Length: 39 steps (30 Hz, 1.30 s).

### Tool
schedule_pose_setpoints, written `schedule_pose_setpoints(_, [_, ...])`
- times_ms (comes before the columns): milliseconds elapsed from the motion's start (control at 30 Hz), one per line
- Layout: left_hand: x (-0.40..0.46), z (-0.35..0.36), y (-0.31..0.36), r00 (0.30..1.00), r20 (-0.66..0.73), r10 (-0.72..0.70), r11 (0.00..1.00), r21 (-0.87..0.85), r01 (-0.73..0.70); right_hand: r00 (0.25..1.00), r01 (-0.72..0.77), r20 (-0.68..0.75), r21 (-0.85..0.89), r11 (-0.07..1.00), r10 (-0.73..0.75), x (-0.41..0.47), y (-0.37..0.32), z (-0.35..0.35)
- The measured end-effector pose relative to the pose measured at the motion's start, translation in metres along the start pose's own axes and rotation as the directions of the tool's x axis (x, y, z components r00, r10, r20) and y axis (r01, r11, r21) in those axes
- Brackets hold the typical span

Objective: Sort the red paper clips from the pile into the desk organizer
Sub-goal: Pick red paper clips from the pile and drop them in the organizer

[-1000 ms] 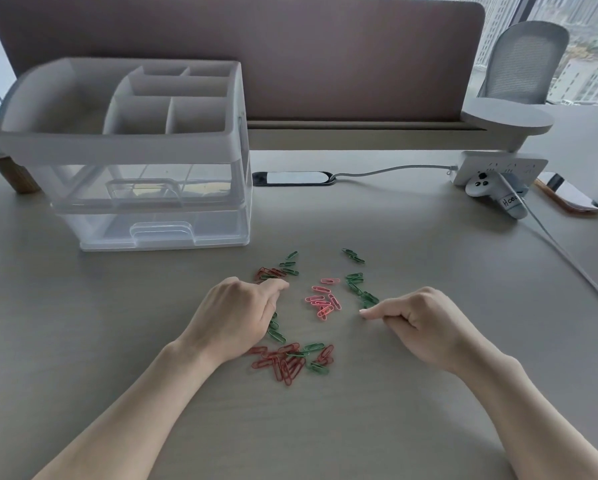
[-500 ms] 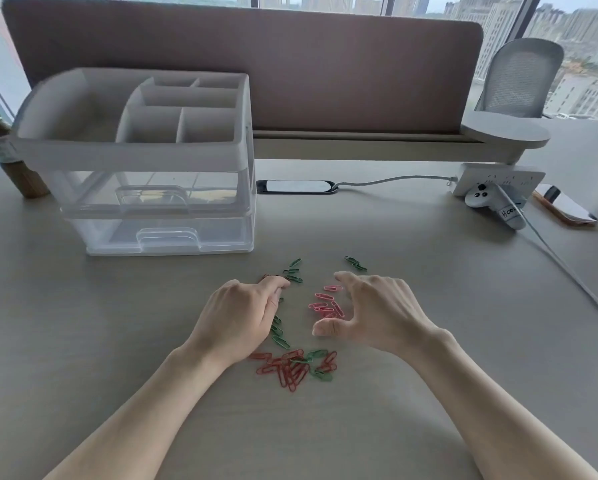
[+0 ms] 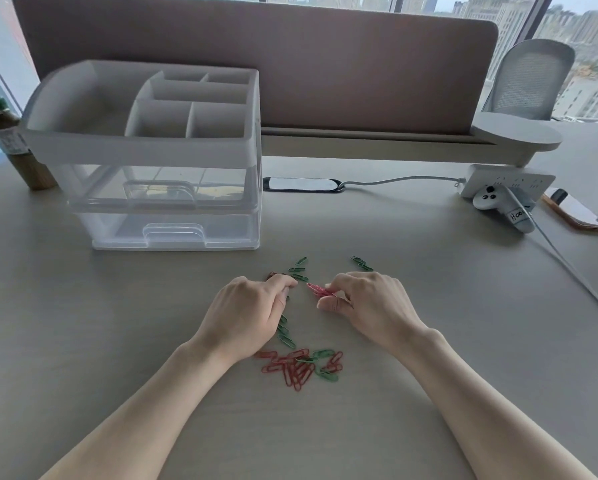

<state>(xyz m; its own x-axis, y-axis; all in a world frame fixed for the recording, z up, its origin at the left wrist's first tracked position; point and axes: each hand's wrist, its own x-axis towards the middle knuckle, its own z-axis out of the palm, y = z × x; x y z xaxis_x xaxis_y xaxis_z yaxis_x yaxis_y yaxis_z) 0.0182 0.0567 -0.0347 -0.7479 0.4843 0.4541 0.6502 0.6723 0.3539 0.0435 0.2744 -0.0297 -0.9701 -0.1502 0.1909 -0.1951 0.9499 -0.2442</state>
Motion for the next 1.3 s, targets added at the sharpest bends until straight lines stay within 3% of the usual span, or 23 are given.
schedule_pose_setpoints(467, [0.003, -0.001, 0.001, 0.998, -0.028, -0.049, 0.999, -0.008, 0.049, 0.998, 0.035, 0.058, -0.094, 0.995, -0.029, 0.015, -0.017, 0.004])
schedule_pose_setpoints(667, [0.003, -0.002, 0.000, 0.998, -0.022, -0.050, 0.999, -0.008, 0.050, 0.975, 0.181, 0.180, -0.316, 0.931, -0.128, 0.026, -0.029, 0.002])
schedule_pose_setpoints(833, [0.002, -0.002, 0.003, 0.999, -0.040, -0.028, 1.000, -0.003, 0.028, 0.975, 0.160, 0.208, -0.399, 0.903, -0.081, 0.029, -0.033, -0.001])
schedule_pose_setpoints(933, [0.004, 0.000, 0.003, 0.997, -0.049, -0.063, 0.997, -0.040, 0.061, 0.986, 0.089, 0.160, -0.295, 0.951, -0.043, 0.027, -0.023, -0.004])
schedule_pose_setpoints(1067, [0.008, 0.000, 0.012, 0.978, -0.037, -0.205, 0.930, -0.317, 0.183, 0.992, -0.117, 0.064, 0.104, 0.988, 0.111, 0.015, -0.002, -0.008])
schedule_pose_setpoints(1133, [0.015, 0.000, 0.021, 0.933, 0.011, -0.359, 0.774, -0.555, 0.304, 0.971, -0.229, 0.058, 0.490, 0.841, 0.230, 0.008, 0.006, -0.009])
schedule_pose_setpoints(1167, [0.019, 0.000, 0.025, 0.887, 0.073, -0.456, 0.597, -0.715, 0.366, 0.950, -0.281, 0.107, 0.700, 0.656, 0.293, 0.005, 0.008, -0.011])
schedule_pose_setpoints(1233, [0.028, 0.000, 0.031, 0.767, 0.304, -0.564, 0.091, -0.901, 0.424, 0.896, -0.359, 0.278, 0.912, 0.198, 0.347, 0.000, 0.014, -0.015])
schedule_pose_setpoints(1300, [0.032, -0.001, 0.033, 0.681, 0.531, -0.504, -0.337, -0.847, 0.411, 0.860, -0.397, 0.419, 0.908, -0.134, 0.290, -0.004, 0.020, -0.017])
